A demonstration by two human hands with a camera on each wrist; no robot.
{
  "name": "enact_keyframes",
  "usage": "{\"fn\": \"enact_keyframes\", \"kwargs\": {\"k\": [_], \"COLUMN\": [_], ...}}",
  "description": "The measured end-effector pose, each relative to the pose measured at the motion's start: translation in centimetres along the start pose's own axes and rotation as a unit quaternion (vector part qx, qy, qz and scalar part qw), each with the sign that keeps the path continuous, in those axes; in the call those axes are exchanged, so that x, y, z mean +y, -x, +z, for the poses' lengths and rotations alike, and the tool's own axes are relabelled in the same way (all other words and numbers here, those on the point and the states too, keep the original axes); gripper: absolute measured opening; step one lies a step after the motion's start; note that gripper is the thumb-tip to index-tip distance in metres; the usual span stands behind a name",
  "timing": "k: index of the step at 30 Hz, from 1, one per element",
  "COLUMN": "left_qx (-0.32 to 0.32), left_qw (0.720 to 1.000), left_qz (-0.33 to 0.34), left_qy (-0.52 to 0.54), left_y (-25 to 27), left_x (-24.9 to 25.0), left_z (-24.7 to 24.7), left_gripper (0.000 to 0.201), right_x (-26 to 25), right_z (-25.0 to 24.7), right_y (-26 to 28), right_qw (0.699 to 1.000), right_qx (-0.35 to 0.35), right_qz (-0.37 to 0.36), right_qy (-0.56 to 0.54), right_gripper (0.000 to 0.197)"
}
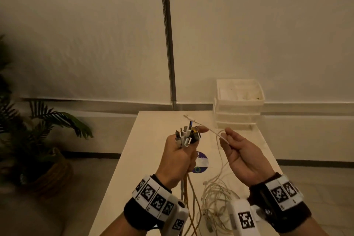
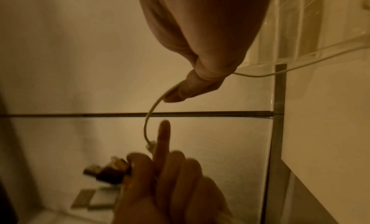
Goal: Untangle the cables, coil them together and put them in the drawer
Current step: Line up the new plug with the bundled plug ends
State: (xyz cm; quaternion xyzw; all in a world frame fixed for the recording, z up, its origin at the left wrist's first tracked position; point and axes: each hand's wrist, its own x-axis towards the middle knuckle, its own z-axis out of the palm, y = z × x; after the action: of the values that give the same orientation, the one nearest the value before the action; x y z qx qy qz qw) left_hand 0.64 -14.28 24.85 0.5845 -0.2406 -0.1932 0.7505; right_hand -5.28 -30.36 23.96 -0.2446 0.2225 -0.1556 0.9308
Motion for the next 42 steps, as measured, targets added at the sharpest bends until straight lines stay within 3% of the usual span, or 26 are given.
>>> {"fn": "enact_keyframes", "kwargs": {"k": [7, 10, 11, 12, 13, 14, 15, 16, 18, 19, 20, 23, 28, 31, 34, 36, 38, 42], "left_qx": [-0.014, 0.001, 0.007, 0.008, 0.003, -0.011, -0.028, -0.043, -0.070, -0.071, -0.069, -0.043, -0.046, -0.090, -0.155, -0.144, -0.143, -0.135], "left_qw": [0.998, 0.998, 0.998, 0.998, 0.998, 0.997, 0.996, 0.996, 0.995, 0.996, 0.997, 0.997, 0.988, 0.947, 0.922, 0.926, 0.931, 0.943], "left_qz": [0.008, 0.006, 0.008, 0.018, 0.035, 0.050, 0.054, 0.043, 0.015, 0.011, 0.016, 0.051, 0.077, 0.083, 0.091, 0.090, 0.079, 0.075], "left_qy": [0.055, 0.056, 0.056, 0.053, 0.051, 0.053, 0.059, 0.070, 0.073, 0.052, 0.026, -0.027, -0.129, -0.296, -0.342, -0.337, -0.326, -0.295], "left_y": [-1.1, -1.5, -1.6, -1.7, -1.7, -1.7, -1.7, -1.6, -1.6, -1.7, -1.8, -2.2, -1.7, -1.0, -0.9, -1.2, -1.5, -1.4], "left_x": [0.0, 0.0, 0.1, 0.2, 0.2, 0.3, 0.3, 0.5, 1.0, 1.4, 1.9, 4.0, 6.3, 5.2, 2.6, 1.2, 0.3, 0.0], "left_z": [0.1, 0.0, -0.1, -0.2, -0.3, -0.4, -0.5, -0.5, -0.8, -1.2, -1.7, -4.2, -7.4, -6.0, -3.4, -2.1, -0.9, -0.1], "left_gripper": [0.024, 0.022, 0.021, 0.021, 0.021, 0.022, 0.025, 0.028, 0.032, 0.033, 0.032, 0.023, 0.008, 0.011, 0.013, 0.019, 0.006, 0.016], "right_x": [3.7, 4.6, 4.6, 4.5, 4.4, 4.3, 4.1, 3.9, 3.6, 3.5, 3.2, 1.8, -1.9, -3.1, -3.0, -2.5, -2.3, -2.9], "right_z": [-0.6, -1.4, -1.9, -2.4, -2.8, -3.0, -2.9, -2.9, -2.7, -2.7, -2.9, -4.7, -7.4, -6.2, -3.0, -0.8, 0.7, 1.5], "right_y": [1.8, 2.5, 2.7, 3.0, 3.3, 3.6, 3.9, 4.0, 3.3, 2.7, 1.9, 0.2, -0.6, -0.6, 0.1, 0.7, 1.0, 1.1], "right_qw": [0.991, 0.959, 0.914, 0.835, 0.736, 0.649, 0.601, 0.575, 0.545, 0.554, 0.581, 0.647, 0.713, 0.765, 0.743, 0.713, 0.689, 0.632], "right_qx": [-0.003, -0.017, -0.032, -0.059, -0.091, -0.120, -0.143, -0.166, -0.221, -0.255, -0.279, -0.275, -0.185, -0.131, -0.163, -0.200, -0.203, -0.208], "right_qz": [-0.025, -0.045, -0.082, -0.136, -0.190, -0.239, -0.265, -0.284, -0.306, -0.285, -0.237, -0.097, -0.091, -0.110, -0.126, -0.137, -0.171, -0.211], "right_qy": [0.135, 0.280, 0.396, 0.530, 0.643, 0.712, 0.741, 0.749, 0.749, 0.740, 0.726, 0.705, 0.669, 0.621, 0.637, 0.657, 0.674, 0.716], "right_gripper": [0.021, 0.023, 0.025, 0.026, 0.025, 0.027, 0.030, 0.031, 0.031, 0.033, 0.035, 0.038, 0.040, 0.042, 0.041, 0.040, 0.039, 0.033]}}
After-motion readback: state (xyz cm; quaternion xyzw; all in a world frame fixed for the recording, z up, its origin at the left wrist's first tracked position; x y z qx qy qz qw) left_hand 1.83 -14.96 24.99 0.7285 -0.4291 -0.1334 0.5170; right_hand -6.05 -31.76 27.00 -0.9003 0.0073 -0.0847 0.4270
